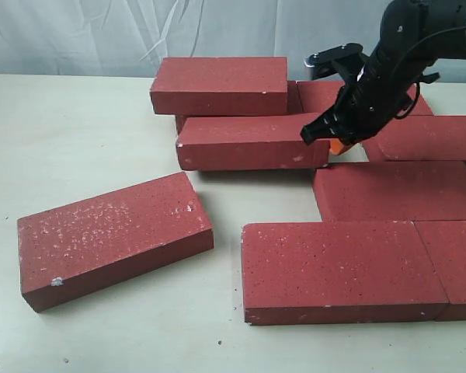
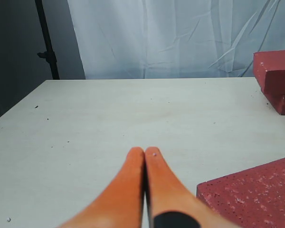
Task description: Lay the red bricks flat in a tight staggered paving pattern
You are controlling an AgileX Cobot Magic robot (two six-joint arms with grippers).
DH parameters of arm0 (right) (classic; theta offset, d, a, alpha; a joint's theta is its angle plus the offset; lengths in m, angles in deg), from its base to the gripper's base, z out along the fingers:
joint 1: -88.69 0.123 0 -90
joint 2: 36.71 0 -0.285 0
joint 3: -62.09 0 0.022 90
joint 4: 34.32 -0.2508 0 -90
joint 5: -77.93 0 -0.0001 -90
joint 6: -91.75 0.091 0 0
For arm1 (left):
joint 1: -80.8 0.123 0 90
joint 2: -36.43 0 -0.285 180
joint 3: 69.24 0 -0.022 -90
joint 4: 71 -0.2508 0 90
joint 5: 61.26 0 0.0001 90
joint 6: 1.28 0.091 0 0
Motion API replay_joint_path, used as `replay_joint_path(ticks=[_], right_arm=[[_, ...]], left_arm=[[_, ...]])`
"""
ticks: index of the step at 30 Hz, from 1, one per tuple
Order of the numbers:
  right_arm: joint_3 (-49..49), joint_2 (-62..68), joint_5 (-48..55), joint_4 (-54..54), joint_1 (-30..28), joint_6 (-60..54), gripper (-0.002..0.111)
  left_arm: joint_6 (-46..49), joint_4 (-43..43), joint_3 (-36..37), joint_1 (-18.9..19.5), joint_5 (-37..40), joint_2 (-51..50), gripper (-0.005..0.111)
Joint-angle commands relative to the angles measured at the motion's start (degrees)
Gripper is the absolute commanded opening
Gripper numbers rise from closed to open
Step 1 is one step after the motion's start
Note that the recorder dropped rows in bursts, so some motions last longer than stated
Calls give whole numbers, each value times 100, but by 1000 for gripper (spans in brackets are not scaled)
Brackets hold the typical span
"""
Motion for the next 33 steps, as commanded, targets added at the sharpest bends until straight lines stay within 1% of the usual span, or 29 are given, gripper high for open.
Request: replay_joint_path(ticks=[1,5,11,13,16,19,22,25,27,29,30,32,33], right_arm=[[-36,-2,-114,-155,239,-39,0],[-36,-2,-233,-191,411,-39,0],[-36,-2,-627,-238,496,-39,0],[-36,-25,-644,-37,469,35,0],[-126,-231,-403,106,471,131,0],[-306,-528,100,-421,563,-205,0],[-398,-687,872,-1450,704,-1252,0],[-398,-676,1321,-1864,818,-1774,0],[-328,-618,1376,-1888,946,-1852,0],[-251,-502,1319,-1691,1221,-1957,0],[-205,-425,1136,-1237,1373,-1957,0],[-205,-296,1101,-929,1439,-1826,0],[-205,-255,1153,-988,1439,-1826,0]], left_arm=[[-24,-30,28,-23,-29,29,0],[-24,-30,28,-23,-29,29,0],[-24,-30,28,-23,-29,29,0],[-24,-30,28,-23,-29,29,0],[-24,-30,28,-23,-29,29,0],[-24,-30,28,-23,-29,29,0],[-24,-30,28,-23,-29,29,0],[-24,-30,28,-23,-29,29,0],[-24,-30,28,-23,-29,29,0],[-24,-30,28,-23,-29,29,0],[-24,-30,28,-23,-29,29,0],[-24,-30,28,-23,-29,29,0],[-24,-30,28,-23,-29,29,0]])
